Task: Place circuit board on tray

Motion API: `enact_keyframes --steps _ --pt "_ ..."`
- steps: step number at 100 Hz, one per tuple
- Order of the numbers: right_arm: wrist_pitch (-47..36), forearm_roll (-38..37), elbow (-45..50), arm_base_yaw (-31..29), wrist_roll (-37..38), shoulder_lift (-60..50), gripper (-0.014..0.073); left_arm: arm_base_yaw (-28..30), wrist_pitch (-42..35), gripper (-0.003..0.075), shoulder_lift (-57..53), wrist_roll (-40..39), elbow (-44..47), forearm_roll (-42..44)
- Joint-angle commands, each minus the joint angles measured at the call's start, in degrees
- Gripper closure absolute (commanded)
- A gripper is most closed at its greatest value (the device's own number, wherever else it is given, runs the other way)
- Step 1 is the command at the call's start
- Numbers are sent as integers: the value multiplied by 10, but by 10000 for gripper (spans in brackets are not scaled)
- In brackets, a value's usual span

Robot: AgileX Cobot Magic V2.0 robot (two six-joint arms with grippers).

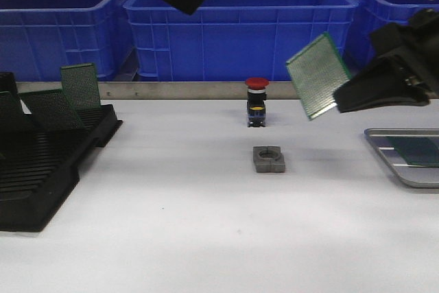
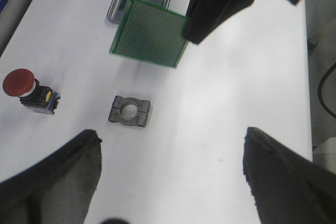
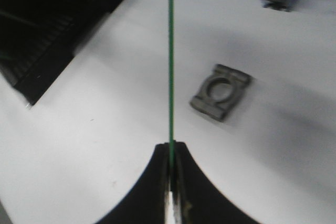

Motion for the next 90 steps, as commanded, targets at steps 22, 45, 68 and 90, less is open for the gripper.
enact_keyframes --steps 22,45,68,90 --pt "-51 3 -16 -159 58 -9 662 3 -1 192 -26 -9 -20 -29" --pt "-64 4 -16 -195 58 22 573 3 -1 192 -26 -9 -20 -29" --pt "-68 12 -17 -196 58 22 115 3 -1 193 -26 -9 -20 -29" --pt "-47 12 -17 -196 58 -5 111 6 -2 221 -31 -9 -20 -25"
